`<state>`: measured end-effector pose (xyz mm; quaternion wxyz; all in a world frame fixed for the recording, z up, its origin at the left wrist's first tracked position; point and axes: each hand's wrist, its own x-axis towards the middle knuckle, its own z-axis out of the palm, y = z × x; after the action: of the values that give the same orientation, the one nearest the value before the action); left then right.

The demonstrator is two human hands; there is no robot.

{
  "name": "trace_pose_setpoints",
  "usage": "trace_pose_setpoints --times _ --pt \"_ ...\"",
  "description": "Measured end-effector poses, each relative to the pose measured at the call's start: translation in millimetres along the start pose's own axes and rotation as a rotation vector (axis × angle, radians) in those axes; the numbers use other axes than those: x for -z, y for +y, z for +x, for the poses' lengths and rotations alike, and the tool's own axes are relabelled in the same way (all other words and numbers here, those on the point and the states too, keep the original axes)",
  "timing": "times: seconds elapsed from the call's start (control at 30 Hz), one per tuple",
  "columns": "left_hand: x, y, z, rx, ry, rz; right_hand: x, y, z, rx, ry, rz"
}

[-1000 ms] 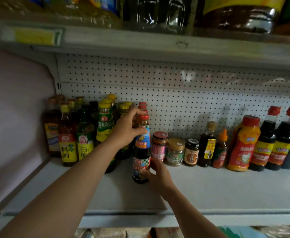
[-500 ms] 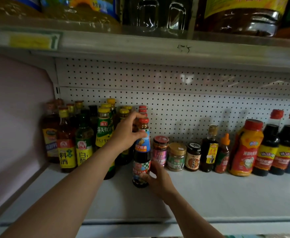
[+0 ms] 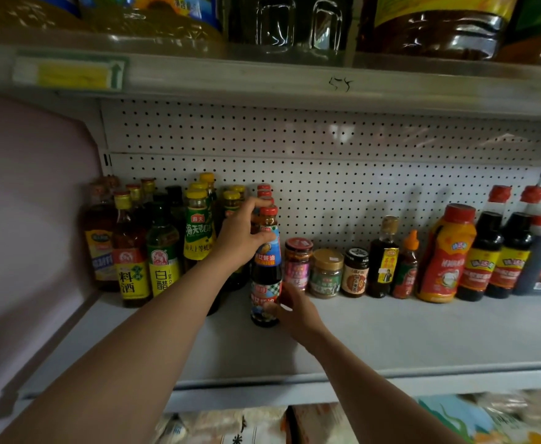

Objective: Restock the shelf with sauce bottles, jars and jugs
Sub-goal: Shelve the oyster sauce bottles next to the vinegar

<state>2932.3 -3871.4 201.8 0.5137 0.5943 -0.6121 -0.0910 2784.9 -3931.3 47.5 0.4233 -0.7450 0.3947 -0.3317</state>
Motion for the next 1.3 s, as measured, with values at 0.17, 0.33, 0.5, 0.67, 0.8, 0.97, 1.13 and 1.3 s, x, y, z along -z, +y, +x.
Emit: trace_pose_setpoints --times 0.17,0.33,0.5,0.67,0.8,0.97,1.13,1.3 --pt "-7.4 -3.5 -1.4 -0.014 0.062 0.048 6.2 -15.2 -12.5 -0.060 0.050 -0.057" --pt "-13.9 -9.4 -7.1 -0.007 0.137 0.027 28.6 -30.2 -46.6 -0.105 0.139 -0.164" --pt "-5.1 2.4 -41.5 0.069 0.308 -0.055 60.1 -36.5 -89.1 -0.137 0.195 -0.215" --pt "-13.5 18.4 -116.9 0.209 0.236 0.077 90.7 -41.1 -146.5 -0.107 0.158 -0.277" --pt "-32.4 34.8 -193.3 0.365 0.104 0.192 117.1 -39.1 -200.5 -0.050 -0.002 -0.482" --pt "-78.2 61.7 -306.2 0.522 0.003 0.199 134.3 -9.7 -271.6 -0.013 -0.151 -0.588" --pt "-111.9 69.6 -395.1 0.611 0.001 0.213 132.4 38.2 -338.6 -0.020 -0.262 -0.614" --pt "-138.4 72.3 -445.4 0.697 -0.058 0.250 129.2 78.6 -377.8 -0.087 -0.347 -0.641"
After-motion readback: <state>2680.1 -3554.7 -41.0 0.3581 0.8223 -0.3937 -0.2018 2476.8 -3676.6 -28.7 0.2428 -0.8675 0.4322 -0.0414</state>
